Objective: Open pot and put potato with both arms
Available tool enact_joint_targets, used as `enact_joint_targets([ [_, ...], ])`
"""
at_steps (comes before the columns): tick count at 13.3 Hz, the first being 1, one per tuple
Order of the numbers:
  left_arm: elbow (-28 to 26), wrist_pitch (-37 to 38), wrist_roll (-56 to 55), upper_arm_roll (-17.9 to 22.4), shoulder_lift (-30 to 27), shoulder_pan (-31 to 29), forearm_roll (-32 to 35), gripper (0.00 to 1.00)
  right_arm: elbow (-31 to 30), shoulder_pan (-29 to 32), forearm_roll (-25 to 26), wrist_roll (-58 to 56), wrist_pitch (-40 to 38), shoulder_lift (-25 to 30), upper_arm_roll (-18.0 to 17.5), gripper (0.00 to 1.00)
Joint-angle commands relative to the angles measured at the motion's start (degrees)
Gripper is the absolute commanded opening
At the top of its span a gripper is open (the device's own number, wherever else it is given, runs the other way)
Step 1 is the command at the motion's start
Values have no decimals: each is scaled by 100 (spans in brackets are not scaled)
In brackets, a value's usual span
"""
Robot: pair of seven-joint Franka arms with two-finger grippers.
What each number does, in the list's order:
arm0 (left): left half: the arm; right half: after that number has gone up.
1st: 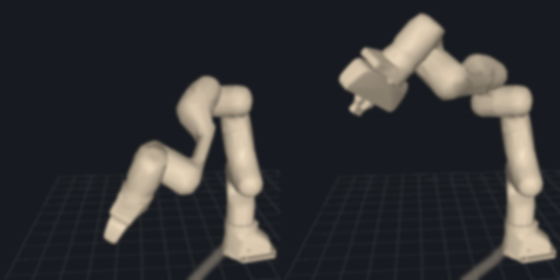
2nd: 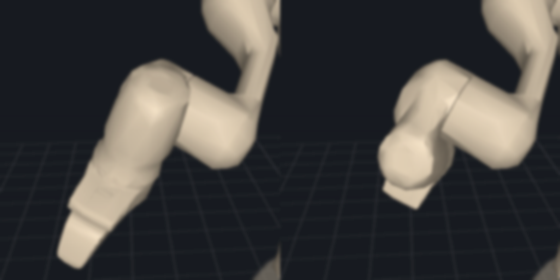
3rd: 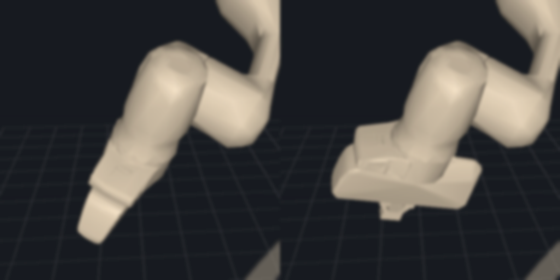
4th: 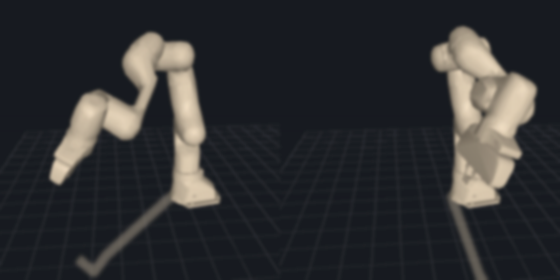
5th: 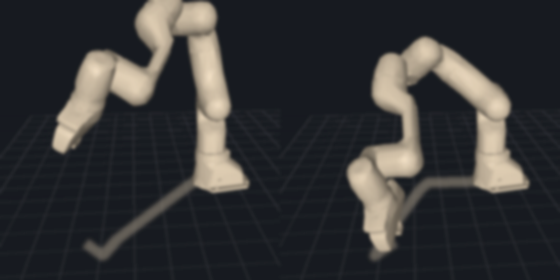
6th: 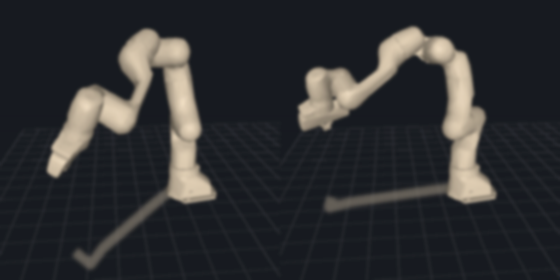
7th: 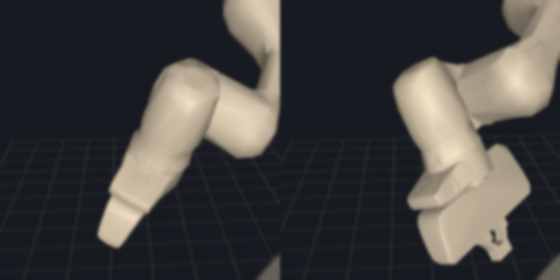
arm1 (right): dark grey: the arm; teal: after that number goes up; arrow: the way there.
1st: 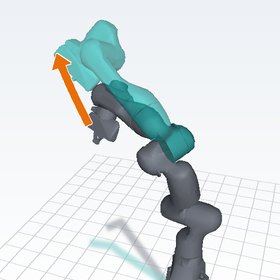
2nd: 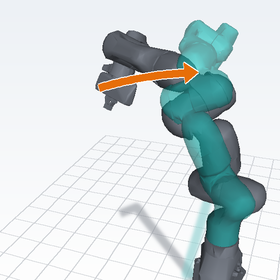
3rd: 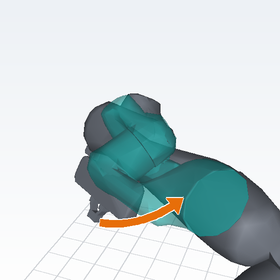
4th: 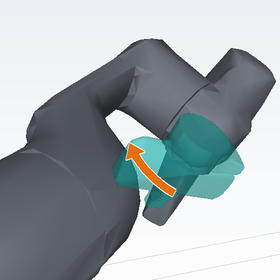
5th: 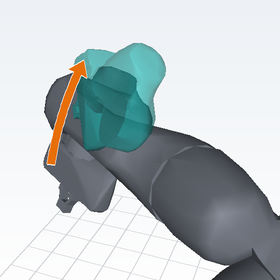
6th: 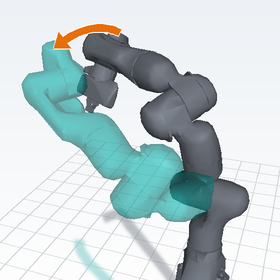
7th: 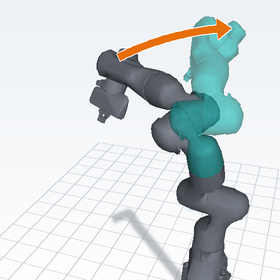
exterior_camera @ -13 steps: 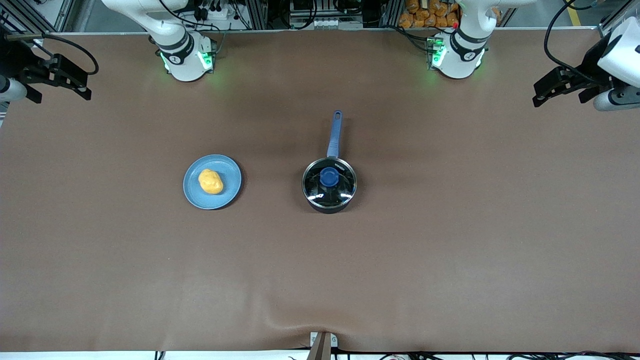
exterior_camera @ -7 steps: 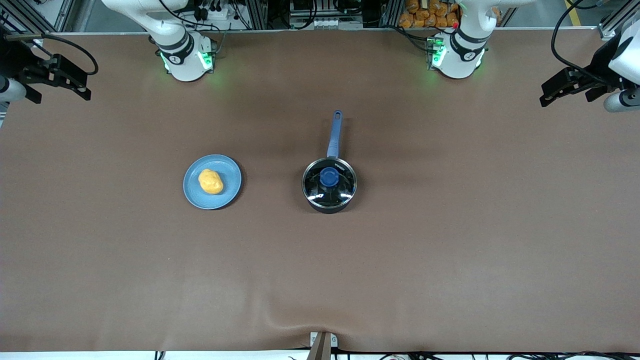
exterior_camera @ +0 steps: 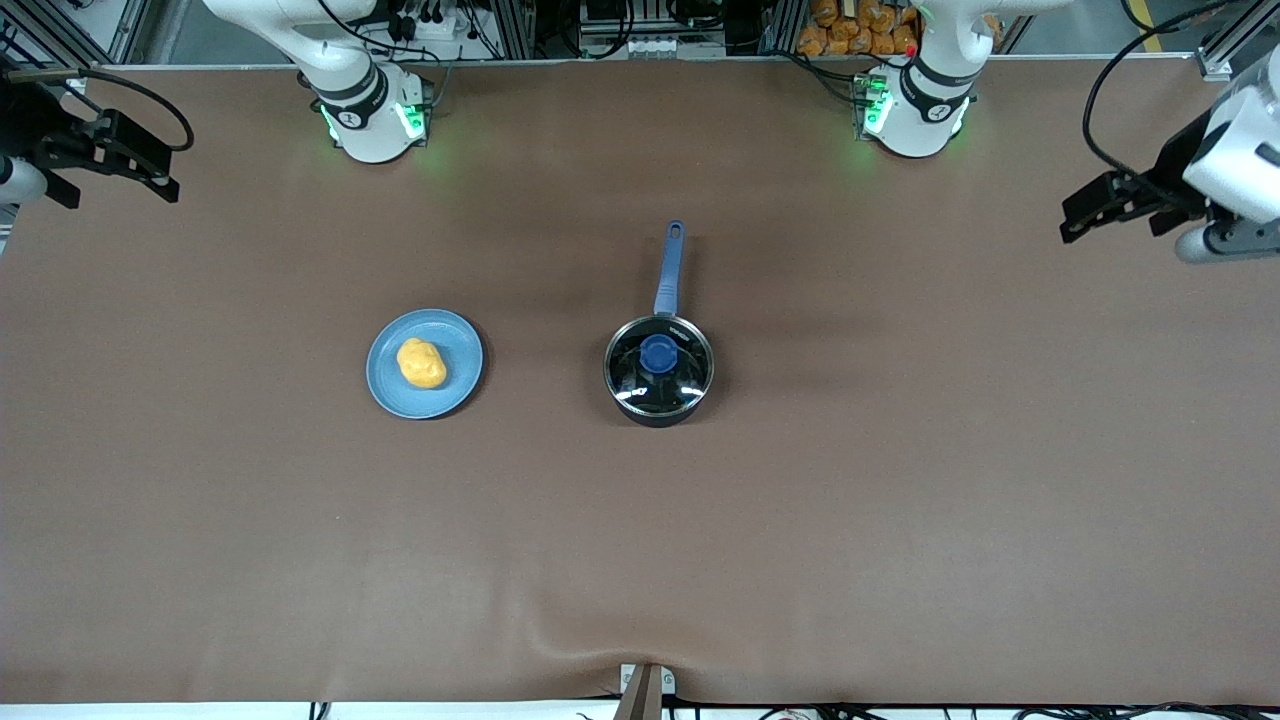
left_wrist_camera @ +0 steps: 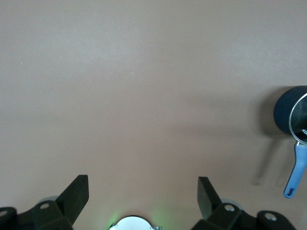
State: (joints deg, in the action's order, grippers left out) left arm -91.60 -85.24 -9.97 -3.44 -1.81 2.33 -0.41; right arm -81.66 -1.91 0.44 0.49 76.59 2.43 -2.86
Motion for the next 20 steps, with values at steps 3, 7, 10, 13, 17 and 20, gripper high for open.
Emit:
enact_joint_targets([
  [3,98,-272,-31,-384,181,346,6,100,-105,-3,9,-5,49,126,5,100],
  [7,107,-870,-1626,-807,698,1012,-20,100,-105,6,9,-5,49,126,5,100],
  [10,605,-1196,-2079,-851,1540,1829,-3,100,-105,-11,9,-5,49,126,5,100],
  [13,1178,-1432,-1965,-851,2385,2463,321,100,-105,-11,9,-5,14,126,-4,100],
  [17,1179,-2468,-2044,-851,3124,2842,331,100,-96,-11,9,-5,49,126,-4,100],
  [20,1188,-2839,-2079,-817,3643,3123,331,100,-96,-12,9,-5,58,126,-4,100],
])
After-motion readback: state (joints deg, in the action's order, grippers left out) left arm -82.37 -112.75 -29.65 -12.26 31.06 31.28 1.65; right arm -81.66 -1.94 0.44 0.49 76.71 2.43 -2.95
